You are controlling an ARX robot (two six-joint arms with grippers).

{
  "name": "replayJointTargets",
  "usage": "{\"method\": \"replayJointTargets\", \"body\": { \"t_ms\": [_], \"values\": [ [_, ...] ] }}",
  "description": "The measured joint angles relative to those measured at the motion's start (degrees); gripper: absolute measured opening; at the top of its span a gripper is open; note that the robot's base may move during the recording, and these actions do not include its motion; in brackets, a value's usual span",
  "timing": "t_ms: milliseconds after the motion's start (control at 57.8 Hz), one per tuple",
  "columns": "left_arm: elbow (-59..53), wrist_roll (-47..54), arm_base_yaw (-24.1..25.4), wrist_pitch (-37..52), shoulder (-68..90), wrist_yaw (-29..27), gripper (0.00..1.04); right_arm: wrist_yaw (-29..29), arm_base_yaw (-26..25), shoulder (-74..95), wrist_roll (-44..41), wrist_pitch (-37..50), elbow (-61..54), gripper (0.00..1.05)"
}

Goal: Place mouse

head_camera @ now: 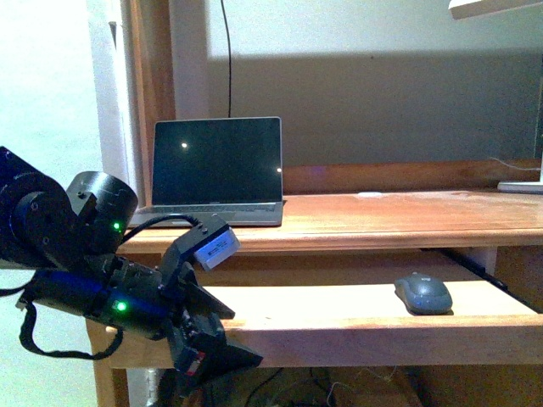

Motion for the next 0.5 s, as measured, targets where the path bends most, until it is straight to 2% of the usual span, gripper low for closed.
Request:
{"method": "replayJointTargets", "body": {
  "t_ms": [52,104,208,260,312,502],
  "values": [
    [-1.86,-3.82,-0.7,4.28,-0.98,0.9,0.97,0.0,0.0,0.0,0.0,0.0,0.0,0.97],
    [-4.46,-11.17,-1.66,12.35,-2.71,1.79,0.97,0.0,0.0,0.0,0.0,0.0,0.0,0.97],
    [-6.73,-23.93,-2.78,25.16,-5.81,-2.14,0.97,0.0,0.0,0.0,0.0,0.0,0.0,0.97],
    [-7.63,-31.8,-3.13,32.98,-8.48,-7.15,0.97,0.0,0.0,0.0,0.0,0.0,0.0,0.97],
    [-8.83,-36.65,-3.26,36.98,-10.84,-10.91,0.97,0.0,0.0,0.0,0.0,0.0,0.0,0.97],
    [-19.17,-44.61,-3.52,45.09,-22.05,-27.56,0.97,0.0,0.0,0.0,0.0,0.0,0.0,0.97]
  ]
}}
